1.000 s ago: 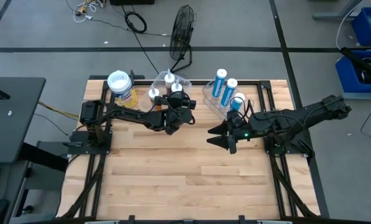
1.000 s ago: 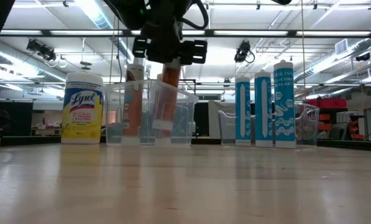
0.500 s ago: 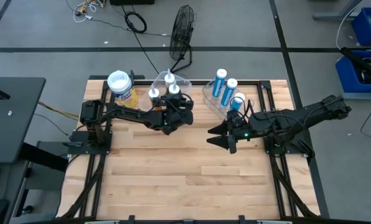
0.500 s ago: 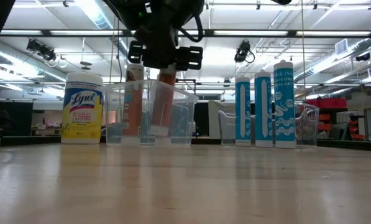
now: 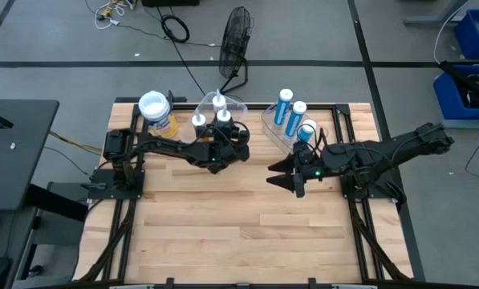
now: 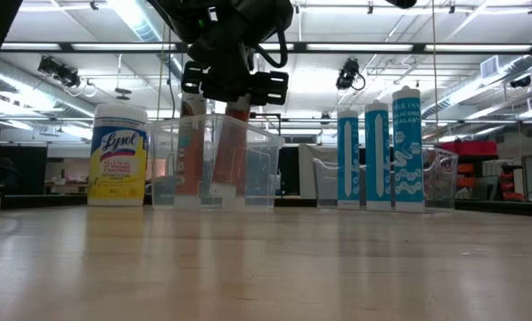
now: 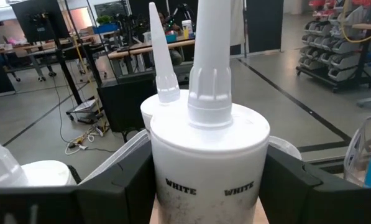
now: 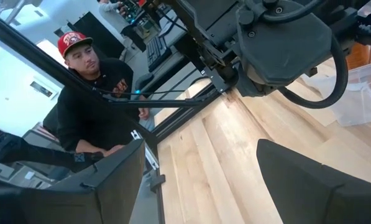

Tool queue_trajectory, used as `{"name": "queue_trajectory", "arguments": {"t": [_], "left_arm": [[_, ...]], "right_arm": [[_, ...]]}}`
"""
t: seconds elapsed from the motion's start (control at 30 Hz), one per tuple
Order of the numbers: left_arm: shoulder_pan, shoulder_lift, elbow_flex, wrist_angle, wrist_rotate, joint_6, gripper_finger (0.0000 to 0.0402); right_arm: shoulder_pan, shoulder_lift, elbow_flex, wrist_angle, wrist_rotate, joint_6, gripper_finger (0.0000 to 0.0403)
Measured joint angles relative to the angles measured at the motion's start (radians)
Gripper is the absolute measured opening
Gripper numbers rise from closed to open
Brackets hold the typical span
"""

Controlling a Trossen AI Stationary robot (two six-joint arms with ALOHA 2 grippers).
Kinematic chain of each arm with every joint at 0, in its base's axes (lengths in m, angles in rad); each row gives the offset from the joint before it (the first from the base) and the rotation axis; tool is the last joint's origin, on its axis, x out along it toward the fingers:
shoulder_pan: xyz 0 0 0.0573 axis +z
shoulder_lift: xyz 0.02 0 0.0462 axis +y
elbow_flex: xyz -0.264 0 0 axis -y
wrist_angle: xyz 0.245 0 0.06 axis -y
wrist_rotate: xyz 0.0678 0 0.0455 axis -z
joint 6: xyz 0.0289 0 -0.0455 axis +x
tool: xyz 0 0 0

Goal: Pick & place silicon tubes, Sealant and Lysol wipes
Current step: Put the orange sealant into the left transparent bin

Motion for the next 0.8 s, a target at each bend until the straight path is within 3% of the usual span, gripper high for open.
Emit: {"name": "queue_trajectory", "arguments": {"t": [0.8], "left_arm": [[0.005,0.000,0.000,-0.119,0.024,-0.130,0.0227]], "right_arm": [[-0.006,0.000,0.000,-0.007,-0.003,0.003,0.0311]]}}
